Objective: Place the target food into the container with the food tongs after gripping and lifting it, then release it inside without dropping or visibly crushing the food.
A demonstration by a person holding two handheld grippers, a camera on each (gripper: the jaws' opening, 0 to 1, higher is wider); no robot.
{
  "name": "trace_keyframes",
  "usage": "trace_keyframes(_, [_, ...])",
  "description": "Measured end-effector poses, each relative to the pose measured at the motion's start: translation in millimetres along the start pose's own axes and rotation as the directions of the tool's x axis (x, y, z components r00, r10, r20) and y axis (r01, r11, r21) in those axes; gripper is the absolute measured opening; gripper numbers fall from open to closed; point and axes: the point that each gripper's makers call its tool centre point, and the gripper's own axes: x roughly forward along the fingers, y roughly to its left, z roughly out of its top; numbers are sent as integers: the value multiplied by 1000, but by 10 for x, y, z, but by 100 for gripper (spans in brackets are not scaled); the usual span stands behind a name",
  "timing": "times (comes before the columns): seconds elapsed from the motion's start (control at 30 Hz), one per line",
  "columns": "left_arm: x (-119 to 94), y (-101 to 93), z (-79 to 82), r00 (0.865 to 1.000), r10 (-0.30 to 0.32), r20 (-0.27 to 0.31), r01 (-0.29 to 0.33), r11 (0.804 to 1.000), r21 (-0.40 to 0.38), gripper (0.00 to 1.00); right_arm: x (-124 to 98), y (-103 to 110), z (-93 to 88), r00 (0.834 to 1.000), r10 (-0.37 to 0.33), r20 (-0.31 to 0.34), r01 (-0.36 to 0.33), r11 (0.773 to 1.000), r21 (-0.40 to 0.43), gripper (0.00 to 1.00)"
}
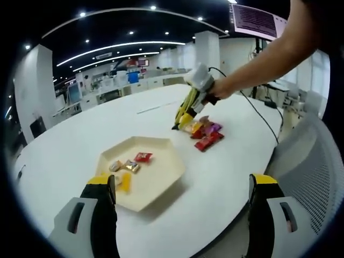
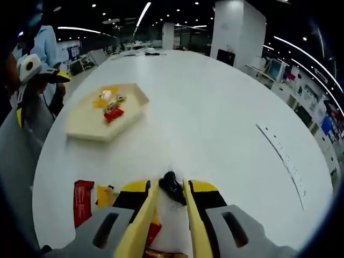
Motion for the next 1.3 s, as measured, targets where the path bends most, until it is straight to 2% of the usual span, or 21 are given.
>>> trace_keyframes(0.03, [1, -2, -2, 1000, 0, -3, 0, 1000, 2, 99, 8, -6, 16, 1000, -1, 5, 1, 1000, 9, 25])
trace_keyframes(0.1, [3, -8, -6, 1000, -3, -5, 3, 1000, 4, 99, 23, -2, 28, 1000, 7, 3, -7, 995, 97, 22])
trace_keyframes(0.13, [3, -5, -4, 1000, -2, -3, 2, 1000, 4, 99, 20, -29, 25, 1000, -9, -5, 9, 997, 74, 21])
trace_keyframes(0.27, [-4, 15, 6, 1000, 6, 3, -6, 1000, -2, 99, 32, -4, 60, 999, -32, -26, 34, 996, 84, 19])
trace_keyframes(0.37, [-7, 12, 10, 1000, 4, 5, -4, 1000, -1, 99, 4, 3, 130, 999, -36, -10, 36, 994, 101, 19])
trace_keyframes(0.43, [1, 9, -1, 1000, 1, 0, -1, 1000, -2, 99, -54, -31, 185, 998, -67, 1, 66, 990, 121, 20])
trace_keyframes(0.6, [10, 4, -24, 1000, -2, -11, 2, 1000, 7, 99, -215, -74, 328, 996, -85, 42, 74, 975, 211, 20])
trace_keyframes(0.73, [9, -9, -19, 1000, -10, -8, 10, 1000, 7, 99, -351, -111, 453, 993, -104, 59, 87, 968, 236, 20])
trace_keyframes(1.13, [-24, -63, 73, 999, -31, 40, 31, 999, 15, 99, -749, -61, 999, 980, -178, 92, 155, 963, 219, 20])
trace_keyframes(1.3, [-32, -61, 89, 999, -27, 46, 26, 999, 19, 99, -786, 30, 1146, 981, -174, 87, 153, 967, 203, 20])
